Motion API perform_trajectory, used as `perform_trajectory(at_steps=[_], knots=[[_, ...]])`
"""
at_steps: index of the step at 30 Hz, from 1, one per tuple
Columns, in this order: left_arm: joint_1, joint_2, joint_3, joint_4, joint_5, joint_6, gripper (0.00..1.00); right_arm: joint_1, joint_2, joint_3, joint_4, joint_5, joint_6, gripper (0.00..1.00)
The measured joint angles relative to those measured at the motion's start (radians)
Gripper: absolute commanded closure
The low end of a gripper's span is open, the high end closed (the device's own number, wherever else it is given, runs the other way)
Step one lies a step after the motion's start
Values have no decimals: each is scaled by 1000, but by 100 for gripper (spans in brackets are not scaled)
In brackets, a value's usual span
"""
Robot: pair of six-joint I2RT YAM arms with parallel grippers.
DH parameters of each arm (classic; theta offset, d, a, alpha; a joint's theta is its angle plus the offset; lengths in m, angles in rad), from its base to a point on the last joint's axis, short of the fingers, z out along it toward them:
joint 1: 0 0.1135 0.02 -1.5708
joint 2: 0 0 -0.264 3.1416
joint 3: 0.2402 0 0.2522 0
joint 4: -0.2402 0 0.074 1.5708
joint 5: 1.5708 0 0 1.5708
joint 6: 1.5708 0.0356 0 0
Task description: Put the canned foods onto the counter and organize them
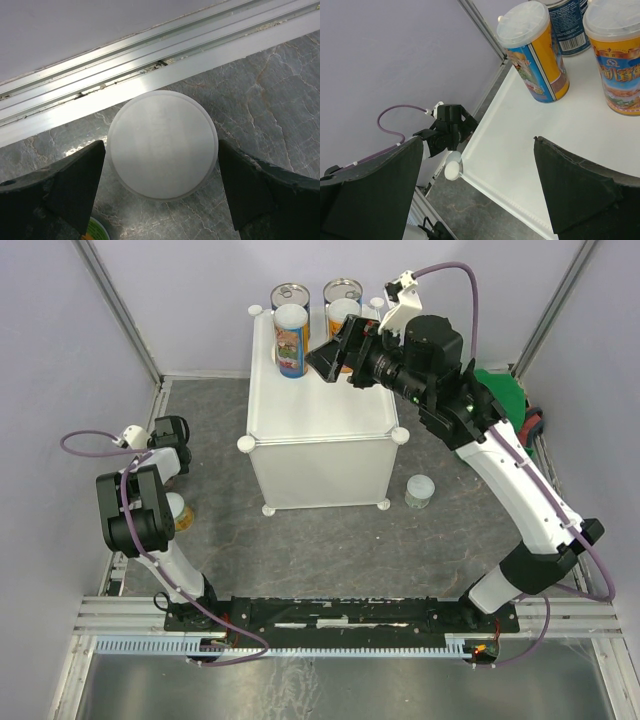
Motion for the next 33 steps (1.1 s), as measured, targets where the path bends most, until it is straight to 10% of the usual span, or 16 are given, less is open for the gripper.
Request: perform_trajectory(at_steps=[33], knots=[[13,17,26,73,-54,2,10,-38,23,0,0,-23,2,1]])
